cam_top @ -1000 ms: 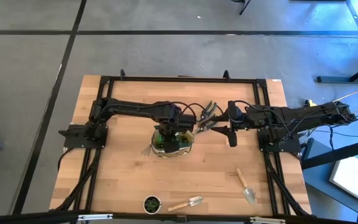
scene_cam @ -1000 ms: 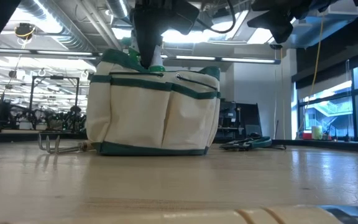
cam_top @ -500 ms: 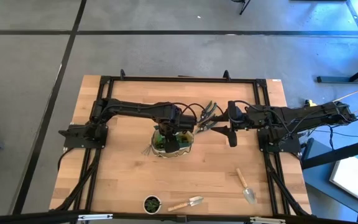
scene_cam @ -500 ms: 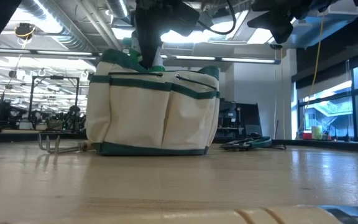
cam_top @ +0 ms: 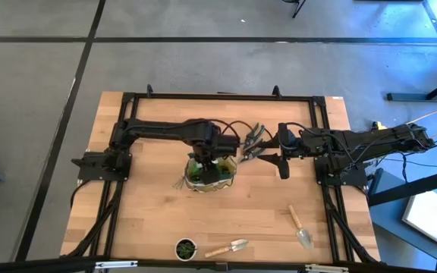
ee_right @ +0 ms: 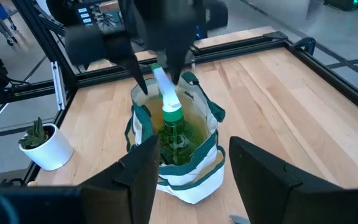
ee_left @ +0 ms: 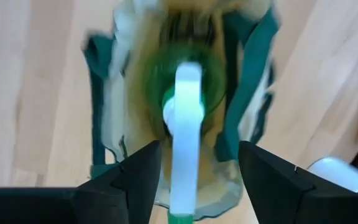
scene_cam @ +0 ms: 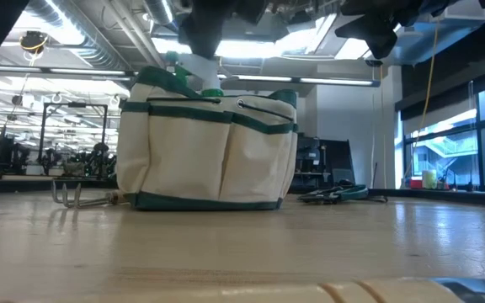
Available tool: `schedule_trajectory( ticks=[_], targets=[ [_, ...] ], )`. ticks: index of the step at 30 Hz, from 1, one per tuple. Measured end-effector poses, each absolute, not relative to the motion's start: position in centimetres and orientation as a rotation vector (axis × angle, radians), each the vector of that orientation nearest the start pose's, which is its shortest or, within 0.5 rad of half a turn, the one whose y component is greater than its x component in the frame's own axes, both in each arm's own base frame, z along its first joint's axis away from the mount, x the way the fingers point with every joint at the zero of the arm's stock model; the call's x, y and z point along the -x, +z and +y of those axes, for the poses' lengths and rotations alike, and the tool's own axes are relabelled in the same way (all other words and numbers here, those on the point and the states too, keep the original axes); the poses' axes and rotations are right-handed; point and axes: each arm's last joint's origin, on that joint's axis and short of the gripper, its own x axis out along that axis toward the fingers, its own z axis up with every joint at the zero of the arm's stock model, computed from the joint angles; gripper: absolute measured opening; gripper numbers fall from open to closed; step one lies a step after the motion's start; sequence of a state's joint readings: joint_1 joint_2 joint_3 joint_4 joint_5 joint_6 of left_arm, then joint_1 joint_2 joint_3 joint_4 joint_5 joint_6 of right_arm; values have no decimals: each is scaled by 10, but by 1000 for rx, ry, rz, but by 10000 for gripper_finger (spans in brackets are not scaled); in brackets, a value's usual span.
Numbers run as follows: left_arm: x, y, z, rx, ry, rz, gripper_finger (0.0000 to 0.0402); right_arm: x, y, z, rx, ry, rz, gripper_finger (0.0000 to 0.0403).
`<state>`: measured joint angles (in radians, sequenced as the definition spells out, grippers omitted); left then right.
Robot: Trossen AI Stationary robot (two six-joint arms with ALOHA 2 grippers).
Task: Pick & Place Garden tools in Gardening bag
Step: Adjust the green gardening bag
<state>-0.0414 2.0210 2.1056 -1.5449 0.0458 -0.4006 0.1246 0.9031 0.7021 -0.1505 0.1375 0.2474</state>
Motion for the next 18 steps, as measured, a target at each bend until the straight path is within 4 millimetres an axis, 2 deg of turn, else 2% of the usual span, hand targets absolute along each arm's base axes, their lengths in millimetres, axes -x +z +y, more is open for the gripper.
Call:
schedule_trajectory(
  ticks=[6,13,18],
  targets=[
    [-382,355,-16,335,244,1353,209,-198,288,21,-199,-56,345,195],
    [-381,360,-16,311,272,1323,209,-198,287,21,-198,-56,349,195],
    [-387,364,-27,126,327,1212,210,-198,287,21,-198,-56,350,195]
  ],
)
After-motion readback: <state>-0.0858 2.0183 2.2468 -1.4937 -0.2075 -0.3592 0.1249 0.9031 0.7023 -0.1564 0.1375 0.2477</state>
